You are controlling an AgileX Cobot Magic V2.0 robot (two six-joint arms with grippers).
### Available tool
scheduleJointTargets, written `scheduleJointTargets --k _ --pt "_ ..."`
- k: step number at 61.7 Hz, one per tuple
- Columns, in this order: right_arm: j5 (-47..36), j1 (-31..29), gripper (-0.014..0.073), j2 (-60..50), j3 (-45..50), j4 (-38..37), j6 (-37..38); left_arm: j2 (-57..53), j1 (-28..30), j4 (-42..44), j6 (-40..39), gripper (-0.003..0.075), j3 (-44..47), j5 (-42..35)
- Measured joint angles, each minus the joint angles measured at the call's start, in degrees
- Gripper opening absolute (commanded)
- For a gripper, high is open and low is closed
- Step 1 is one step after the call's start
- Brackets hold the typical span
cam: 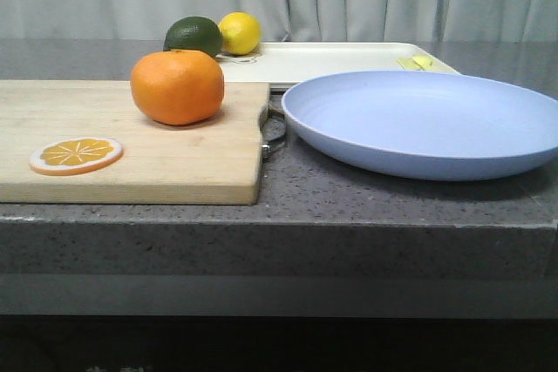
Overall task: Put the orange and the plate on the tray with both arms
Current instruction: 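Reach the left gripper over the cutting board and grasp the orange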
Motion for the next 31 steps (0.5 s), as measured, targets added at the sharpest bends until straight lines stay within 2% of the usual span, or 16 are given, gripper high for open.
scheduleJointTargets --k 16,22,31 --pt "1.82 0.00 0.0644 0.00 0.00 -1.51 -2.15 3.27 -0.32 -1.97 0.00 0.0675 -1.43 0.31" --pt "2.10 0.00 0.0644 0.00 0.00 -2.40 -3.79 8.36 -3.18 -2.22 0.00 0.0675 -4.95 3.79" --pt "2.98 0.00 0.0644 0.00 0.00 -2.68 -4.49 17.95 -11.53 -2.22 1.66 0.0675 -12.70 9.12"
